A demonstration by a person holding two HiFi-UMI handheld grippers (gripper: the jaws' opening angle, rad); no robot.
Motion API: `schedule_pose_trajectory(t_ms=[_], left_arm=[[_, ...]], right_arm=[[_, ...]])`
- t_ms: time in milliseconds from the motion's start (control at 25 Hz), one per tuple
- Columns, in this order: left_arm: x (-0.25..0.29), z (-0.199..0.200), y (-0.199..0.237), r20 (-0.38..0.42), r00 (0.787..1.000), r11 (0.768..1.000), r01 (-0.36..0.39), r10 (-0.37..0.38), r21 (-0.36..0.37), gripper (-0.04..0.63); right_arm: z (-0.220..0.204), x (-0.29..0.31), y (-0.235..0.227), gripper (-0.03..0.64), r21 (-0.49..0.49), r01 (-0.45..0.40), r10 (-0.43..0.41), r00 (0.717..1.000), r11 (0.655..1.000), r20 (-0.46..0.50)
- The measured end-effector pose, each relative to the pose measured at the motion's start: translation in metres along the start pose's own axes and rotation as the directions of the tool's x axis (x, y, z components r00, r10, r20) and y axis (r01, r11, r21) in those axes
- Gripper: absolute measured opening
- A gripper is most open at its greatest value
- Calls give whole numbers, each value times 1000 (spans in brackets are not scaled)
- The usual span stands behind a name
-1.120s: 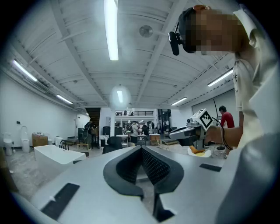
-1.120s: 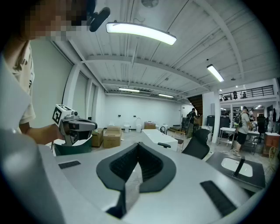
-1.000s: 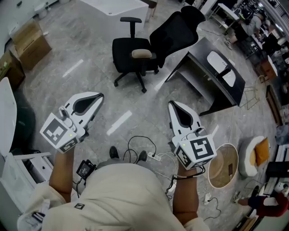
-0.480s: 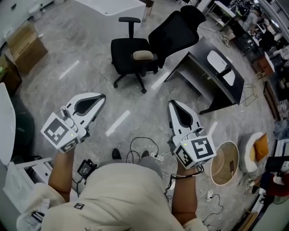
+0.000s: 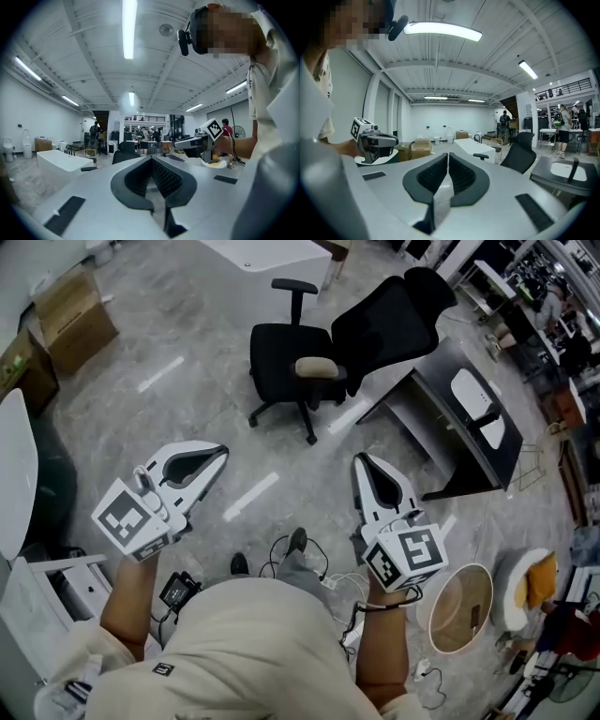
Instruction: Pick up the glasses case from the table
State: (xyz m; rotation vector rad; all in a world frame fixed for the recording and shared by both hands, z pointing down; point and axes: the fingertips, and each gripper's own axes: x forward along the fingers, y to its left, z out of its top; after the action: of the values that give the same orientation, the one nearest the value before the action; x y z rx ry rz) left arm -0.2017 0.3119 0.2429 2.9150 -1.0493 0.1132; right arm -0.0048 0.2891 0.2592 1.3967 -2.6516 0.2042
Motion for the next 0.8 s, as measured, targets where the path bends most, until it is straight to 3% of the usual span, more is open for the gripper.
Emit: schedule_pose_trajectory(t_ms=[440, 800], left_arm=[[44, 6, 30, -32, 984, 985, -173, 173, -9, 14], [85, 8, 31, -57, 963, 965, -262, 262, -5, 14]], right_arm=[[12, 67, -56, 26, 6, -169, 169, 986, 986, -2], [9, 91, -103, 26, 20, -262, 262, 965, 965, -10]])
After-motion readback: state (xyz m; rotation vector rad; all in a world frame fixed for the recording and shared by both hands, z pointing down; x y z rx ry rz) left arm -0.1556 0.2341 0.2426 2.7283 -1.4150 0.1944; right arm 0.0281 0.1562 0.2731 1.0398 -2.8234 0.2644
